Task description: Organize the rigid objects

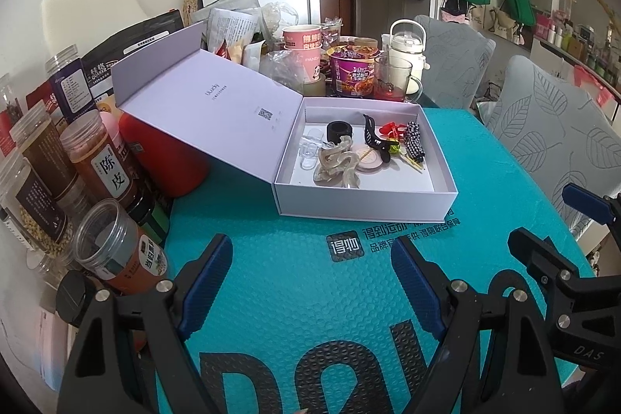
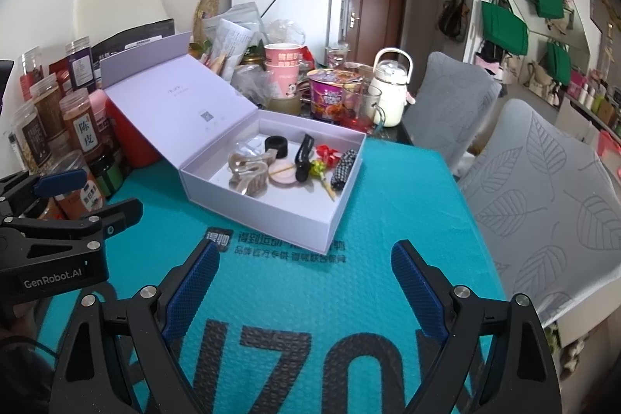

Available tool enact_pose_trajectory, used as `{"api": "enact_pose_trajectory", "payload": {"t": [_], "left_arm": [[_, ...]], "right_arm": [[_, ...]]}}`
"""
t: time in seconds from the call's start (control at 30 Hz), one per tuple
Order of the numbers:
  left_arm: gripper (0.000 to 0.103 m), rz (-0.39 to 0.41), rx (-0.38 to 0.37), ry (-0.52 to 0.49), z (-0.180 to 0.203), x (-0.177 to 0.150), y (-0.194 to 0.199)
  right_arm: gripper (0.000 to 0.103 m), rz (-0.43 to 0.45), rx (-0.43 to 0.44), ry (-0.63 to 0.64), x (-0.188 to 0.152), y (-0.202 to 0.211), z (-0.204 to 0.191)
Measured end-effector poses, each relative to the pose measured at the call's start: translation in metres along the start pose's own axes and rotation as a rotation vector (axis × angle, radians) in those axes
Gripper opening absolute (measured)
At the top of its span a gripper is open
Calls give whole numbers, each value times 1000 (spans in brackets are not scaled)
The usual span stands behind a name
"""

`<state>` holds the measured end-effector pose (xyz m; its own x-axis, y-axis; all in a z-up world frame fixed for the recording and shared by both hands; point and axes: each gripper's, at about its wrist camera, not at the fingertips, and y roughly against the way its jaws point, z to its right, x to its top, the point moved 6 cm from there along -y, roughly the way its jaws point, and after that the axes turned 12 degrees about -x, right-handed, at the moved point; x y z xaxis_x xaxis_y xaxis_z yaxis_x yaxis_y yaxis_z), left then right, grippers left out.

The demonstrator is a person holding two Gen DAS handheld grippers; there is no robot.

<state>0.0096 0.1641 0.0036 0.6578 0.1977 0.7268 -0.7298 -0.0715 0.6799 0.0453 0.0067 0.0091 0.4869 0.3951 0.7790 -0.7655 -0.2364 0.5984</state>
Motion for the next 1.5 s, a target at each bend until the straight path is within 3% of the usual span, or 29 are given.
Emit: {"api": "enact_pose_trajectory", "payload": {"t": [1.5], "left_arm": [[84,-26,0,-45,9,-3,-7]], "right_arm": [[91,-31,-28,-1,-6,-10,7]]}}
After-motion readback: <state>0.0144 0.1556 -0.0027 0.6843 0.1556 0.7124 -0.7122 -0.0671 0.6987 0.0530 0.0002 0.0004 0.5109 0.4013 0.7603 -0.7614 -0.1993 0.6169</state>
